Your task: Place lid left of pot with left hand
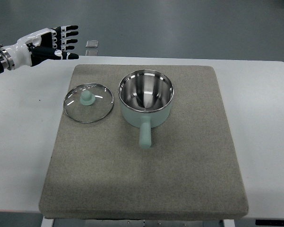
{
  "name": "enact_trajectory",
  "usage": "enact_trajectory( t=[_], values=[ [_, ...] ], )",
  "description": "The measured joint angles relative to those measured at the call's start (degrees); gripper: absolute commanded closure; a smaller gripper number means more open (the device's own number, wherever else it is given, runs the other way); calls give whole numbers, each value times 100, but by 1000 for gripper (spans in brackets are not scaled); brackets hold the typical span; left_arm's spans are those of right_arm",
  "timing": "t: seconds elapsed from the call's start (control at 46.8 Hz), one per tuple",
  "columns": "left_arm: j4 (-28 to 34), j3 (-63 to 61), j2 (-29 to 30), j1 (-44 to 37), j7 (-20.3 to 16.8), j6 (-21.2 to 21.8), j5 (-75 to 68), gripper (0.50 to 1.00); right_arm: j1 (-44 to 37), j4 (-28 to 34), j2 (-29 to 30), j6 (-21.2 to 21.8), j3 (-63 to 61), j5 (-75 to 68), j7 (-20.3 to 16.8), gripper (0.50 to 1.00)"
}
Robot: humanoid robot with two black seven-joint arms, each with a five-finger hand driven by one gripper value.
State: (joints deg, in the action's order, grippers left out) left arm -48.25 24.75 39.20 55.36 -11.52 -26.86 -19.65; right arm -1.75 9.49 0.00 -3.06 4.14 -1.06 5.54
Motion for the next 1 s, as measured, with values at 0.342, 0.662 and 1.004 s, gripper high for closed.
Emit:
enact_trajectory(
  t=[0.342,0.662,1.004],
  values=[
    [556,6,-475,-98,78,-384,2090,501,-1,0,0,0,5,0,0,579],
    [1531,16,-1200,-246,954,-813,3959,501,-1,0,0,-1,2,0,0,579],
    [1898,821,-1450,-246,2066,-814,4584,501,-1,0,0,-2,-1,0,0,579]
  ],
)
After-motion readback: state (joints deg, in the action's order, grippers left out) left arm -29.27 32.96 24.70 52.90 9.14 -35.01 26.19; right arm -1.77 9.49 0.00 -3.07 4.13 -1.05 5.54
